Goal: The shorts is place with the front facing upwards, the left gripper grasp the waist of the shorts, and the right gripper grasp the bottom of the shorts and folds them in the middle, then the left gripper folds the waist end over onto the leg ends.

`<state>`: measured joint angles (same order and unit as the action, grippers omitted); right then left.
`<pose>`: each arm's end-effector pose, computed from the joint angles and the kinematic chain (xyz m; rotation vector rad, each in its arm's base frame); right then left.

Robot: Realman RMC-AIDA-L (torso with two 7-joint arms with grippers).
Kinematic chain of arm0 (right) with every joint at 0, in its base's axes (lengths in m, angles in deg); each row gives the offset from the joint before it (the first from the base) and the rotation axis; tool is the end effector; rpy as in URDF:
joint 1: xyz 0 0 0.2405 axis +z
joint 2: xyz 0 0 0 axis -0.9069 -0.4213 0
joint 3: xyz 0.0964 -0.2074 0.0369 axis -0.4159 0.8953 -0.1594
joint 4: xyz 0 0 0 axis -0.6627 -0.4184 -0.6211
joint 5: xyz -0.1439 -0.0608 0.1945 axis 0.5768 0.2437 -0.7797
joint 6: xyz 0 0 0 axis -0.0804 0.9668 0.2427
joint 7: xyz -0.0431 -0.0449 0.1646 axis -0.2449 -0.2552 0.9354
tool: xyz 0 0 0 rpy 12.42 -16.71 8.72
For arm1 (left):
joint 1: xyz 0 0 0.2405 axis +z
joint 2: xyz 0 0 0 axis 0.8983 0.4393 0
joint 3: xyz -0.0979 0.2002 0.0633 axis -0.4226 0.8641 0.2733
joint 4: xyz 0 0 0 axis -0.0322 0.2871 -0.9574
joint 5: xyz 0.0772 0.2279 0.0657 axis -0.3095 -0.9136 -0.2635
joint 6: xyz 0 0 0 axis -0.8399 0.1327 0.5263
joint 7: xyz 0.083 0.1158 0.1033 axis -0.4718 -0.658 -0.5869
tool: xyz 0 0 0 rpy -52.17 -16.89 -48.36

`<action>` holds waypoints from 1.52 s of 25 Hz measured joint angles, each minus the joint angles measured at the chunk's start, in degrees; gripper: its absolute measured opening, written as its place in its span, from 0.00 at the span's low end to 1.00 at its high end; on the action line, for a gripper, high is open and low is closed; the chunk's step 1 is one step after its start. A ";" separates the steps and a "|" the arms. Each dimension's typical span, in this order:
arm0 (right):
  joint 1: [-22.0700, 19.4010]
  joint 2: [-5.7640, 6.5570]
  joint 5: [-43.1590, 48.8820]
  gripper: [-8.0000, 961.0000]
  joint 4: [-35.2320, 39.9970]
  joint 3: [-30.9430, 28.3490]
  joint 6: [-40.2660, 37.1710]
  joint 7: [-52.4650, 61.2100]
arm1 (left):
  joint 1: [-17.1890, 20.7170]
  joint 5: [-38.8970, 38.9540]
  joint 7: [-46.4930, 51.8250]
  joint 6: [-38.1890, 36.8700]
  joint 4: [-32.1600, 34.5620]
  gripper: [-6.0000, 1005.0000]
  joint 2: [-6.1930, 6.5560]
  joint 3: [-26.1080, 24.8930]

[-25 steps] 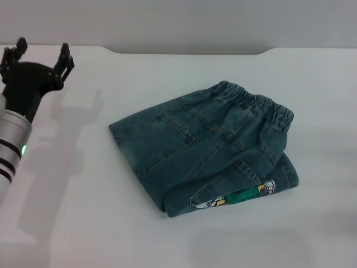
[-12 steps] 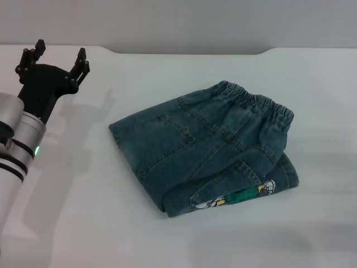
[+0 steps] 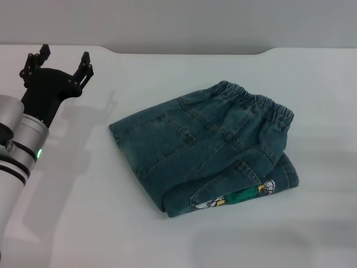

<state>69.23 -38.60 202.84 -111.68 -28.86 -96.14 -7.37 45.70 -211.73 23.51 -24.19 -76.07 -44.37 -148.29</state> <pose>0.3528 0.3028 0.0273 -1.2489 0.4715 0.7301 -0.2742 0.4007 -0.0427 -1.6658 -0.4586 -0.6449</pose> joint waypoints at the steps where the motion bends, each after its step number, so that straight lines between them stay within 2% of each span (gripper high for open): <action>1: 0.10 0.01 -0.02 0.51 0.18 0.00 -0.01 0.27 | 0.09 -0.03 0.26 0.00 -0.04 0.84 0.00 0.41; 38: 2.00 0.16 -0.06 0.51 2.66 -0.01 -1.65 0.98 | 0.58 0.27 0.26 0.05 -0.45 0.84 -0.14 2.90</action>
<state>71.22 -38.44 202.78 -109.02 -28.87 -97.79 -6.39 46.28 -211.46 23.77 -24.14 -76.51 -44.51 -145.39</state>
